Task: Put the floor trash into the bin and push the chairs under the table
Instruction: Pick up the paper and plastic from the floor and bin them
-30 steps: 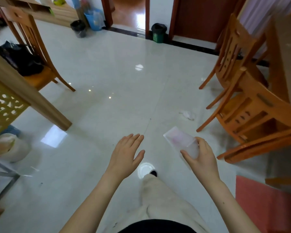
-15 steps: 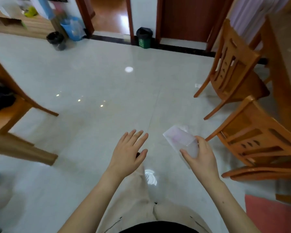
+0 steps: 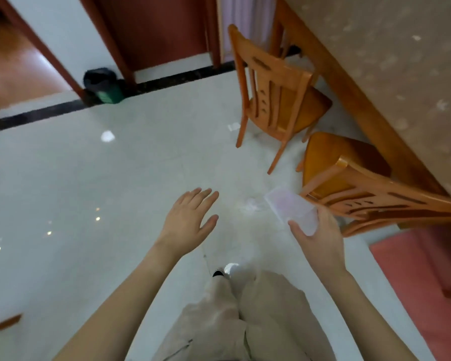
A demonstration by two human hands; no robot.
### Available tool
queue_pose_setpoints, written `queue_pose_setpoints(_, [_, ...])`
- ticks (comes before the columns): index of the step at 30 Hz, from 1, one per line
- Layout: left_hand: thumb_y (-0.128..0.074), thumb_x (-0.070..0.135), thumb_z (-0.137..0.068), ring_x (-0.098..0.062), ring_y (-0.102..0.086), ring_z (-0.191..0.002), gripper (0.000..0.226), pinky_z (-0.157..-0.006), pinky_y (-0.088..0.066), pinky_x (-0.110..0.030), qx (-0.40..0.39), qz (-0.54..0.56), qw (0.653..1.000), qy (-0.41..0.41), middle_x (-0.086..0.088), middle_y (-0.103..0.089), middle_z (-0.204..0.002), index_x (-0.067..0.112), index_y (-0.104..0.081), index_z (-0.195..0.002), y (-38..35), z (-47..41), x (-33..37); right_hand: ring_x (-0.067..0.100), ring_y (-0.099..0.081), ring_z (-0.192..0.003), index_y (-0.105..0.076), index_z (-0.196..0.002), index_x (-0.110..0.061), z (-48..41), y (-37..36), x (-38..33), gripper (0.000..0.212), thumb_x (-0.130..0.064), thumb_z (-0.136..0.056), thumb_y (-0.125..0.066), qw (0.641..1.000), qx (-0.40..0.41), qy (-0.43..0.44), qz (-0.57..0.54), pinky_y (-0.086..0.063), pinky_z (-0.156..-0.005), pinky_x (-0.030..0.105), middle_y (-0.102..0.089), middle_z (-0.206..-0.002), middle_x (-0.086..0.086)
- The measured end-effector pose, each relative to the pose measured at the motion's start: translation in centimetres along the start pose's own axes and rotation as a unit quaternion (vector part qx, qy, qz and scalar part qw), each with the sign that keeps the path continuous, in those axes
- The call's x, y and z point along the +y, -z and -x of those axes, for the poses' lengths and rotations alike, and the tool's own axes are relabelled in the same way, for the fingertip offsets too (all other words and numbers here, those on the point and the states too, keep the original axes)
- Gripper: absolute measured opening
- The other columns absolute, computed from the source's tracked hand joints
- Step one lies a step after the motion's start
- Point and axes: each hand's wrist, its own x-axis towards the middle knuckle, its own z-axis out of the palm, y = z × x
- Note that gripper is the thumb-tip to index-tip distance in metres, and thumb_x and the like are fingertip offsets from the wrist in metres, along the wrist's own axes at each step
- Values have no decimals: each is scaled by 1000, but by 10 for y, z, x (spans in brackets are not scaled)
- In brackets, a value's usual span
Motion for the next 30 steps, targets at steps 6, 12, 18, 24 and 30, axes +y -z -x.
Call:
queue_pose_setpoints(6, [-36,45,-95,-26,-46,-130,54,-110,-32,-36,-41,50,997,-31,-3,-54,-138,15,-48,-139,-47,-96,-9,19,-48,-121,-38,-139,-23,-66,-34,25,66,-46,-86,-69,997,8,-72,-26,-34,-94,25,-51,-133,1])
queue_pose_setpoints(12, [-42,43,-96,-22,-45,-131,54,-111,-26,-30,-81,72,994,-15,-4,-52,-140,15,-46,-141,-161,-184,-32,24,-53,-114,-45,-133,-17,-145,-118,98,61,-42,-84,-72,994,-4,-109,5,-43,-91,29,-57,-124,6])
queue_pose_setpoints(18, [-61,35,-92,-22,-47,-128,56,-108,-37,-36,-108,111,988,11,-4,-53,-139,14,-45,-141,-313,-249,-79,25,-56,-110,-47,-131,-12,-209,-235,191,63,-41,-82,-75,992,2,-124,40,-51,-88,34,-59,-120,10])
queue_pose_setpoints(24, [-69,39,-84,-21,-45,-130,69,-107,-39,-36,-120,123,985,8,-2,-49,-143,15,-41,-142,-505,-302,-141,31,-56,-106,-48,-130,-6,-261,-369,307,63,-34,-81,-77,992,27,-108,67,-53,-85,41,-59,-118,16])
queue_pose_setpoints(30, [-76,38,-76,-22,-42,-133,83,-107,-39,-42,-132,111,985,-30,-4,-43,-147,19,-35,-146,-684,-356,-194,32,-57,-102,-48,-129,-7,-301,-484,414,61,-34,-82,-76,992,33,-105,58,-50,-80,36,-59,-116,17])
